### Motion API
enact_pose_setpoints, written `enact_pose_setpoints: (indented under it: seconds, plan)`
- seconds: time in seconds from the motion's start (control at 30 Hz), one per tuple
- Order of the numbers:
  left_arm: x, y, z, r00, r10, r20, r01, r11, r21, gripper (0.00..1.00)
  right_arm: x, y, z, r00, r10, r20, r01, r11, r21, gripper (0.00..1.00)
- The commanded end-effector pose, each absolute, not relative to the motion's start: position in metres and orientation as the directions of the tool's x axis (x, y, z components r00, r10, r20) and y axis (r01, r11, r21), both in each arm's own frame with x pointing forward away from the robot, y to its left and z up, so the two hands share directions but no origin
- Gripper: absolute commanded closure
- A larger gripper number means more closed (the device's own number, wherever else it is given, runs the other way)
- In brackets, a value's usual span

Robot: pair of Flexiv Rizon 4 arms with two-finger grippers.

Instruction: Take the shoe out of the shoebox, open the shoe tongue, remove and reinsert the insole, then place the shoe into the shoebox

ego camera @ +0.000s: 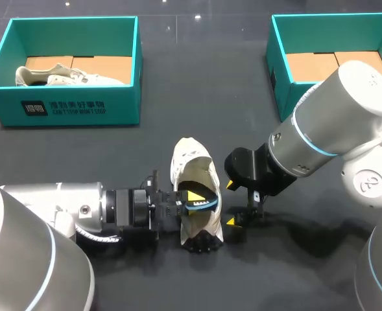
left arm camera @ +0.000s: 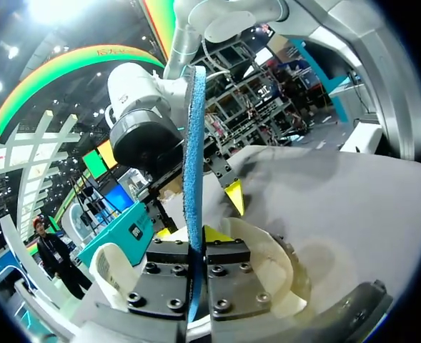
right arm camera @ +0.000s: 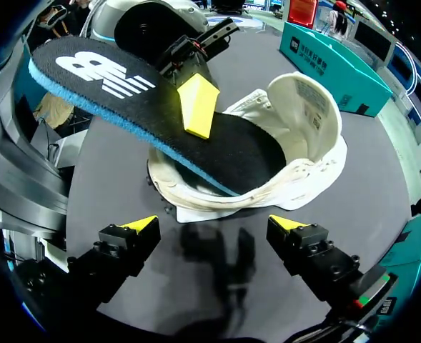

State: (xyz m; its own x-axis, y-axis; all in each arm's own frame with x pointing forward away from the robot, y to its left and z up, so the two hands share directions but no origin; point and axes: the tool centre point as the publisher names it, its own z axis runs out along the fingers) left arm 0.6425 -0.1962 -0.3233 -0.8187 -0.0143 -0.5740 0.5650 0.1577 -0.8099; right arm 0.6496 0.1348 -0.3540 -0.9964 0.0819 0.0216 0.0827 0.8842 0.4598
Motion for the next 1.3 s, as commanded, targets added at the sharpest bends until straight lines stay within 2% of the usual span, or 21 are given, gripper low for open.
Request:
enact_pose_setpoints:
  seconds: [0.03,0.73,1.13,1.17,1.2,1.3]
  plan:
    - [0.65,-0.197,-0.329,-0.819,-0.003,-0.574,0.567,0.149,-0.81,1.0,0.649,0.135,-0.355,-0.996,0.082,0.02,0.082,0.883,0.462,0.0]
    - [0.68,-0.204,-0.356,-0.791,0.027,-0.611,0.597,0.252,-0.762,1.0,0.649,0.135,-0.355,-0.996,0.082,0.02,0.082,0.883,0.462,0.0]
    - [0.675,-0.2,-0.35,-0.797,0.028,-0.603,0.593,0.23,-0.772,1.0,0.649,0.135,-0.355,-0.996,0.082,0.02,0.082,0.883,0.462,0.0]
    - [0.673,-0.2,-0.349,-0.796,0.029,-0.604,0.594,0.227,-0.772,0.88,0.649,0.135,-0.355,-0.996,0.082,0.02,0.082,0.883,0.462,0.0]
    - [0.672,-0.2,-0.348,-0.797,0.028,-0.604,0.594,0.224,-0.773,0.81,0.649,0.135,-0.355,-0.996,0.082,0.02,0.082,0.883,0.462,0.0]
    - [0.67,-0.2,-0.344,-0.797,0.027,-0.603,0.593,0.216,-0.775,0.77,0.649,0.135,-0.355,-0.996,0.082,0.02,0.082,0.883,0.462,0.0]
